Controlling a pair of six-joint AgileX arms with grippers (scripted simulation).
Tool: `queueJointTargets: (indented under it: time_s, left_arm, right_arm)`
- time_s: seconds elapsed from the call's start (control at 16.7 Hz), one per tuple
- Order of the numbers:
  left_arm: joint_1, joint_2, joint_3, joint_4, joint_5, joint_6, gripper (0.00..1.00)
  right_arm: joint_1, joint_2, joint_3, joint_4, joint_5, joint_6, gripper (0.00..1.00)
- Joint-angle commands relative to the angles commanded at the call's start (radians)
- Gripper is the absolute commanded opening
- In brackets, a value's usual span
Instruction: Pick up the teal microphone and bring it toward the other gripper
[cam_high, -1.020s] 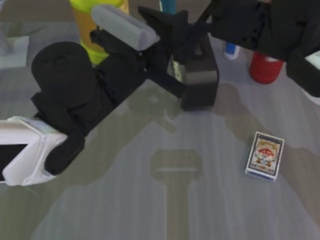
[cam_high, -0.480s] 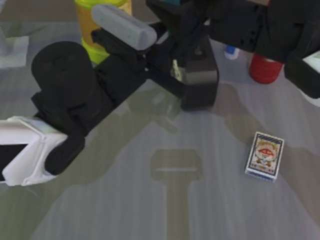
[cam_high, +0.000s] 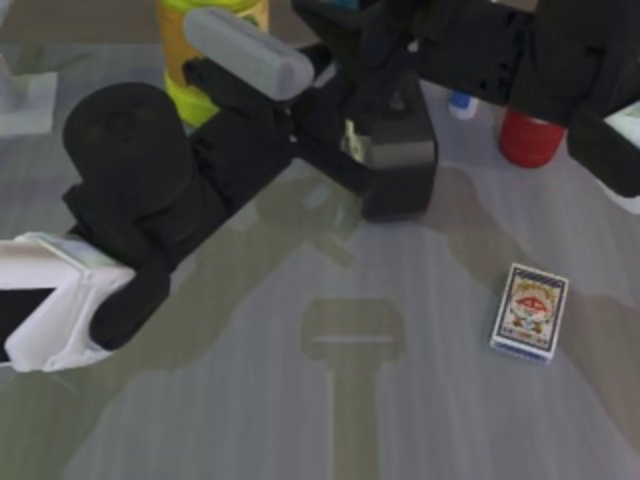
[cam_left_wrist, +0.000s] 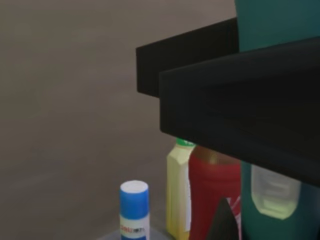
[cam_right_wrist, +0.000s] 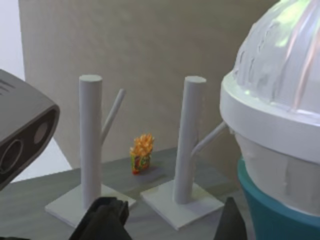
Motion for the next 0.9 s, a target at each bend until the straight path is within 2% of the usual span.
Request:
queueJointTargets:
  time_s: [0.18,0.9]
  left_arm:
    - [0.0,0.0,0.0,0.0,0.0,0.0,0.0]
    - [0.0,0.0,0.0,0.0,0.0,0.0,0.9]
  right_arm:
    - [0.0,0.0,0.0,0.0,0.0,0.0,0.0]
    - [0.0,0.0,0.0,0.0,0.0,0.0,0.0]
